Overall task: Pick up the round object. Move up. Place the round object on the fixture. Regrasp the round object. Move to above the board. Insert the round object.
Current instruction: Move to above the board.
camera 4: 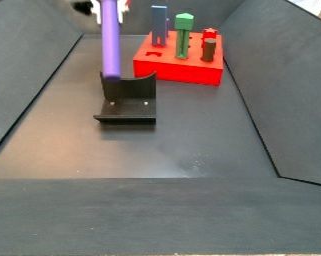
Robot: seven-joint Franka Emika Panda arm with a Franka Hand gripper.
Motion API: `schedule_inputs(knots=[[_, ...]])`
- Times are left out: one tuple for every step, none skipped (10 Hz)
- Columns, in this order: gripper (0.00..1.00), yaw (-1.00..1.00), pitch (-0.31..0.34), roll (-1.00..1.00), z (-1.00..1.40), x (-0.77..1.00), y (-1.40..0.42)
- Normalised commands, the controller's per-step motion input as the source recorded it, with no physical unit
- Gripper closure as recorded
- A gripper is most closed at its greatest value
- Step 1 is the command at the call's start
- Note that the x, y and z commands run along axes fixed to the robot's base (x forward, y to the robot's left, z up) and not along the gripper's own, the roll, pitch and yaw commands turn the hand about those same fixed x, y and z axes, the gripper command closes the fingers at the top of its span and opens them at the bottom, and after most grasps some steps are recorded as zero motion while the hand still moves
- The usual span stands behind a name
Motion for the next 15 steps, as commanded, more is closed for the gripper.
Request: schedule_inputs(knots=[[1.0,0.16,0.225,-0.01,1.0,0.2,-0.12],[1.0,0.18,0.195,-0.01,1.0,0.2,-0.11],[1.0,0.19,0.167,-0.01,1.0,0.2,-0.11],[1.0,0.19,0.129,-0.02,1.0,0.19,-0.11],[1.0,0.19,0.106,-0.01,1.0,0.18,-0.1],[1.0,0.18,0.086,-0.01,1.0,0.17,-0.1],[1.0,0.15,0.069,-0.01,0.94,0.15,-0.08],[1.0,0.13,0.059,-0.01,0.77,0.11,-0.07],[1.0,0.12,0.05,-0.01,0.6,0.08,-0.05],[1.0,0.1,0.038,0.0,0.44,0.06,-0.04],[1.0,0.08,0.03,0.0,0.24,0.04,-0.03],[1.0,-0.07,-0.069,-1.0,0.11,-1.0,-0.82],[1.0,-0.07,-0.09,-1.0,0.11,-1.0,-0.79],[1.0,-0.07,-0.114,-1.0,0.11,-1.0,-0.74],[1.0,-0.07,-0.144,-1.0,0.08,-1.0,-0.68]])
